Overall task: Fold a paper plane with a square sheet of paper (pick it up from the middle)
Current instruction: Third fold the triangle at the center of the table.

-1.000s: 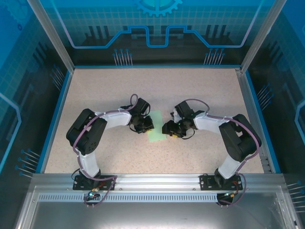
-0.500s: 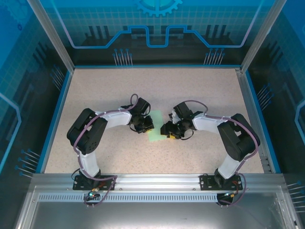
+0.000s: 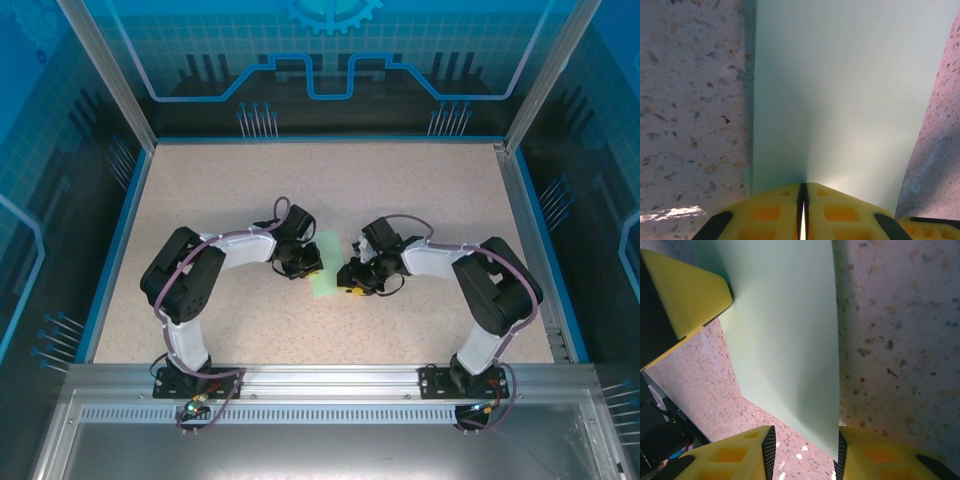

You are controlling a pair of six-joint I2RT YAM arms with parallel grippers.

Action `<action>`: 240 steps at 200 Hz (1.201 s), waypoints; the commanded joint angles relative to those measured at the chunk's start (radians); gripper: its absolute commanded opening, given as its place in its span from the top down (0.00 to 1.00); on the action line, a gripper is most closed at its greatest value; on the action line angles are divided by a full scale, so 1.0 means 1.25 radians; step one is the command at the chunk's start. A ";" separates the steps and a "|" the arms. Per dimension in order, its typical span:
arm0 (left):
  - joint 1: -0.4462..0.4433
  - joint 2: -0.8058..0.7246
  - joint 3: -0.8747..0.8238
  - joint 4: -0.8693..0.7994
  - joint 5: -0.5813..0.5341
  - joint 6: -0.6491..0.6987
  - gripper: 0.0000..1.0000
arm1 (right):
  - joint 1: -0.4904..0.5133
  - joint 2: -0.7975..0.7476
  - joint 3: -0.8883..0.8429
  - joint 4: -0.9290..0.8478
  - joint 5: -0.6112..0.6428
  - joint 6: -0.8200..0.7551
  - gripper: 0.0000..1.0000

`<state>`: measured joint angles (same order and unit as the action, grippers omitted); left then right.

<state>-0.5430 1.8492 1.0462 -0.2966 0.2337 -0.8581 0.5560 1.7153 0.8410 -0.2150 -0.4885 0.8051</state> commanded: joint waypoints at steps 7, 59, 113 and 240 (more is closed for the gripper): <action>0.002 0.027 -0.004 -0.057 0.002 0.003 0.88 | 0.007 -0.040 -0.009 0.009 -0.015 0.029 0.67; 0.007 0.014 -0.002 -0.052 0.031 0.001 0.88 | 0.006 -0.060 0.002 -0.020 0.029 0.043 0.84; 0.038 -0.059 0.072 -0.061 0.063 0.060 0.82 | -0.003 -0.034 0.026 -0.081 0.044 0.019 0.99; 0.074 0.109 0.154 -0.109 0.013 0.137 0.85 | 0.006 0.016 0.130 -0.136 0.029 0.002 0.98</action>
<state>-0.4526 1.9625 1.2156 -0.3885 0.2699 -0.7216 0.5556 1.7084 0.9638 -0.3584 -0.4423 0.8188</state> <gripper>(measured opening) 0.158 0.042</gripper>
